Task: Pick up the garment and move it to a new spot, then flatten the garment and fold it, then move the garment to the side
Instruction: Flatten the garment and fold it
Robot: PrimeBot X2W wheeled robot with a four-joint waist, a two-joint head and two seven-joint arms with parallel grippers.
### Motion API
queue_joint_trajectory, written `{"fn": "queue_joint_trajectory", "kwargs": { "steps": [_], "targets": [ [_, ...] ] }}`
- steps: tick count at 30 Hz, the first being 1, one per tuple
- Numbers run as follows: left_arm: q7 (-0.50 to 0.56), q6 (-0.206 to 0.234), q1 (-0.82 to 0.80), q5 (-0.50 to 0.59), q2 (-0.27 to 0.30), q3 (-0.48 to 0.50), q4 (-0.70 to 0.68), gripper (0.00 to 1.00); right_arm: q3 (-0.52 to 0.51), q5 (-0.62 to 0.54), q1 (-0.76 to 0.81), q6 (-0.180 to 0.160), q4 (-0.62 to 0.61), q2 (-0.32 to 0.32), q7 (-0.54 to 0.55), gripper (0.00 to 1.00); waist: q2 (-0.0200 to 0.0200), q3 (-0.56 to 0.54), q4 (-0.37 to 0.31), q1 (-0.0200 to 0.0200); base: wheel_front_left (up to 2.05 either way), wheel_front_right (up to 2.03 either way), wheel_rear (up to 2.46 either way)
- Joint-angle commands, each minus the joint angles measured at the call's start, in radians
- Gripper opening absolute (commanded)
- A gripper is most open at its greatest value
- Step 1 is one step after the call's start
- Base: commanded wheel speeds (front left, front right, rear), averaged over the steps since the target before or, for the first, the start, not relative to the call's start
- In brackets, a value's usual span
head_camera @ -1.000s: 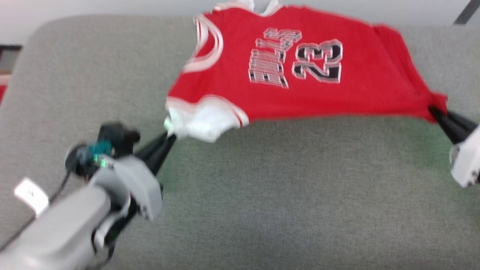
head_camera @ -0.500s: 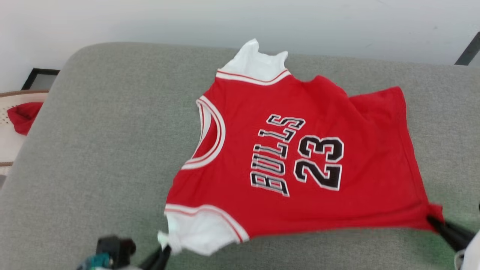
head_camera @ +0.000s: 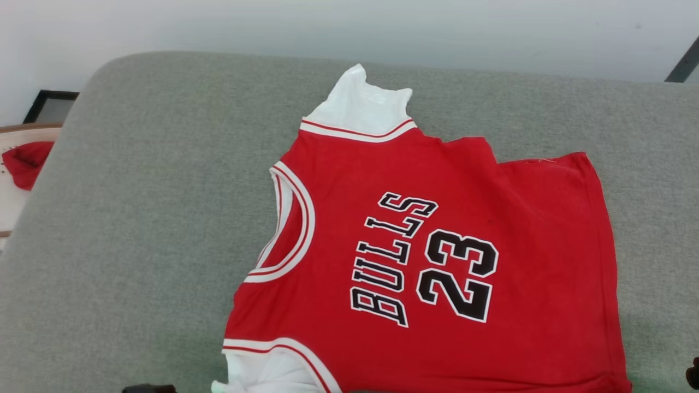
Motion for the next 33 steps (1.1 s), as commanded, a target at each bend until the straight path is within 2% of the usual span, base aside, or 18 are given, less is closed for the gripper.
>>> {"fn": "queue_joint_trajectory", "kwargs": {
  "steps": [1,6,9,14,15,17,18,19,20,26,33],
  "targets": [
    [0.012,0.02,0.008,-0.002,0.02,0.001,-0.017,0.0,-0.023,-0.017,0.019,-0.001,-0.035,0.028,0.046,0.0,0.0,0.006,-0.014,0.0,0.0,0.0,0.0],
    [0.024,0.047,-0.029,0.029,0.07,0.016,-0.067,0.0,-0.063,-0.06,-0.012,-0.001,-0.104,0.085,0.116,0.0,0.0,0.013,-0.042,0.0,0.0,0.0,0.0],
    [0.044,0.054,-0.071,0.066,0.106,0.018,-0.09,0.0,-0.062,-0.08,-0.049,-0.001,-0.124,0.095,0.13,0.0,0.0,0.012,-0.06,0.0,0.0,0.0,0.0],
    [0.115,0.036,-0.177,0.142,0.151,0.011,-0.102,0.0,-0.048,-0.11,-0.13,-0.001,-0.109,0.1,0.133,0.0,0.0,0.012,-0.079,0.0,0.0,0.0,0.0],
    [0.16,0.013,-0.241,0.181,0.153,0.003,-0.093,0.0,-0.039,-0.125,-0.176,-0.001,-0.087,0.1,0.132,0.0,0.0,0.014,-0.085,0.0,0.0,0.0,0.0],
    [0.181,0.001,-0.275,0.204,0.152,0.0,-0.084,0.0,-0.03,-0.129,-0.2,-0.001,-0.075,0.098,0.132,0.0,0.0,0.016,-0.09,0.0,0.0,0.0,0.0],
    [0.224,-0.033,-0.343,0.238,0.133,-0.007,-0.053,0.0,-0.016,-0.135,-0.252,-0.001,-0.049,0.09,0.127,0.0,0.0,0.022,-0.096,0.0,0.0,0.0,0.0],
    [0.224,-0.033,-0.343,0.238,0.133,-0.007,-0.053,0.0,-0.016,-0.135,-0.252,-0.001,-0.049,0.09,0.127,0.0,0.0,0.022,-0.096,0.0,0.0,0.0,0.0],
    [0.243,-0.053,-0.373,0.256,0.126,-0.013,-0.031,0.0,-0.009,-0.138,-0.278,-0.001,-0.033,0.089,0.124,0.0,0.0,0.026,-0.099,0.0,0.0,0.0,0.0],
    [0.314,-0.165,-0.511,0.298,0.042,-0.033,0.141,0.0,0.047,-0.156,-0.421,-0.001,0.071,0.076,0.097,0.0,0.0,0.051,-0.118,0.0,0.0,0.0,0.0],
    [0.331,-0.284,-0.594,0.301,-0.053,-0.053,0.354,0.0,0.119,-0.164,-0.533,-0.001,0.202,0.063,0.062,0.0,0.0,0.085,-0.124,0.0,0.0,0.0,0.0]
  ]
}}
